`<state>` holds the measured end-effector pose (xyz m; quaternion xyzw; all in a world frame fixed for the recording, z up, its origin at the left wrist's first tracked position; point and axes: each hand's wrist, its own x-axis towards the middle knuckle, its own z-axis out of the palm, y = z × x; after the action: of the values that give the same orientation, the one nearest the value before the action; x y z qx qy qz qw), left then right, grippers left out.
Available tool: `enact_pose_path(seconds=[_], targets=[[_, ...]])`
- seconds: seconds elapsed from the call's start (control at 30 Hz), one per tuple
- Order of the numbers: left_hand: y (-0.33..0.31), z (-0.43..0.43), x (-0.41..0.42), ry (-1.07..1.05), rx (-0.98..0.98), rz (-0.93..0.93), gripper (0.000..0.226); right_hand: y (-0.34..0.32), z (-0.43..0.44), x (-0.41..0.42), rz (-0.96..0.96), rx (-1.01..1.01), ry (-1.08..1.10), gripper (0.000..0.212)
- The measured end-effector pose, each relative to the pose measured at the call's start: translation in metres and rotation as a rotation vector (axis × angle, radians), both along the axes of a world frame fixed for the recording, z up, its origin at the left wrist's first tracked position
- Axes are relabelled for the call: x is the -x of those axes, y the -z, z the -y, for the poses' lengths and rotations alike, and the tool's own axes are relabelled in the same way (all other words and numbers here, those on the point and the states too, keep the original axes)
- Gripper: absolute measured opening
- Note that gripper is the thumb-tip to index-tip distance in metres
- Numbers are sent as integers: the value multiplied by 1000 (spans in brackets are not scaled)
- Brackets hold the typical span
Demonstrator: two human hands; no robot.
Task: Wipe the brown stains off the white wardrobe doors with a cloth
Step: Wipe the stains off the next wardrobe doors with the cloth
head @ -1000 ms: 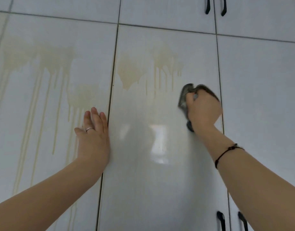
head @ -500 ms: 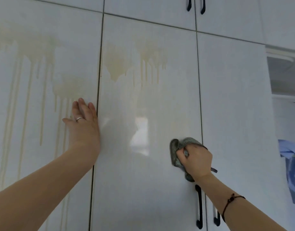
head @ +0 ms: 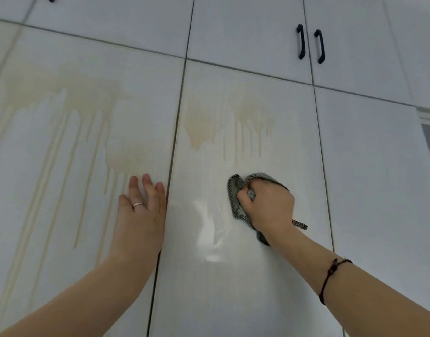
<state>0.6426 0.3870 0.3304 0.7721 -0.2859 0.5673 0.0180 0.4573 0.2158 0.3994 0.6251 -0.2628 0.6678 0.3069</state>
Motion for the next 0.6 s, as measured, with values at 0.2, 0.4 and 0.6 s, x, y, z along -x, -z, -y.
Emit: enact_pose_path(seconds=[0.2, 0.4, 0.6], targets=[[-6, -5, 2, 55, -59, -49, 63, -48, -21, -47, -29, 126, 17, 31], [-44, -20, 8, 200, 21, 172, 70, -146, -49, -80, 55, 52, -92, 27], [-64, -4, 12, 156, 136, 191, 81, -141, -78, -110, -142, 182, -121, 26]])
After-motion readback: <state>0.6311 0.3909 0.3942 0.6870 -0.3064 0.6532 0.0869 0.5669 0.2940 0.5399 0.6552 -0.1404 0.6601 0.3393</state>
